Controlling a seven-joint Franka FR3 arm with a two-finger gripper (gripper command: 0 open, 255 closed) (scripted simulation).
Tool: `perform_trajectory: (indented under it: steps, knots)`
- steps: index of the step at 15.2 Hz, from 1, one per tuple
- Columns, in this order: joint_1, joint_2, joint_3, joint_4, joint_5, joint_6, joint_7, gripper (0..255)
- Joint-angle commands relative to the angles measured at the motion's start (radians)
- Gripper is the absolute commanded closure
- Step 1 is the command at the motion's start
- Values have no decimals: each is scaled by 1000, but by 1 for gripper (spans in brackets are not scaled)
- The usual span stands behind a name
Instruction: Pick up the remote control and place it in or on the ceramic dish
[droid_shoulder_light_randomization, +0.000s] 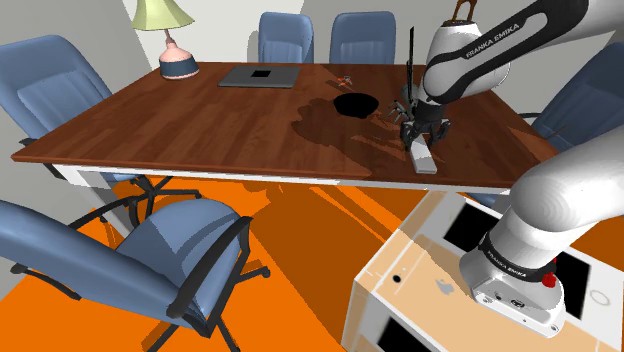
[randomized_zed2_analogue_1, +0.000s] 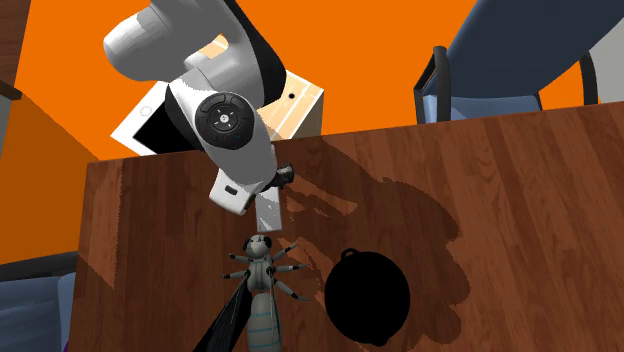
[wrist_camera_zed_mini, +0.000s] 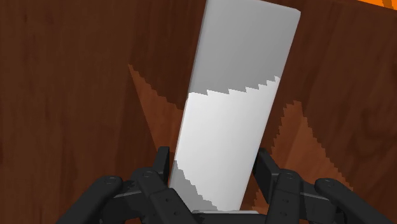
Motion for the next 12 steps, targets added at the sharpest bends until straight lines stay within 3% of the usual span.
perform_trajectory:
  steps: [1,7,12]
  knots:
    - [0,0,0,0,0,0,0,255]
    - [0,1,0,0,0,0,0,255]
    - [0,-57,4,33,3,-90,-1,255]
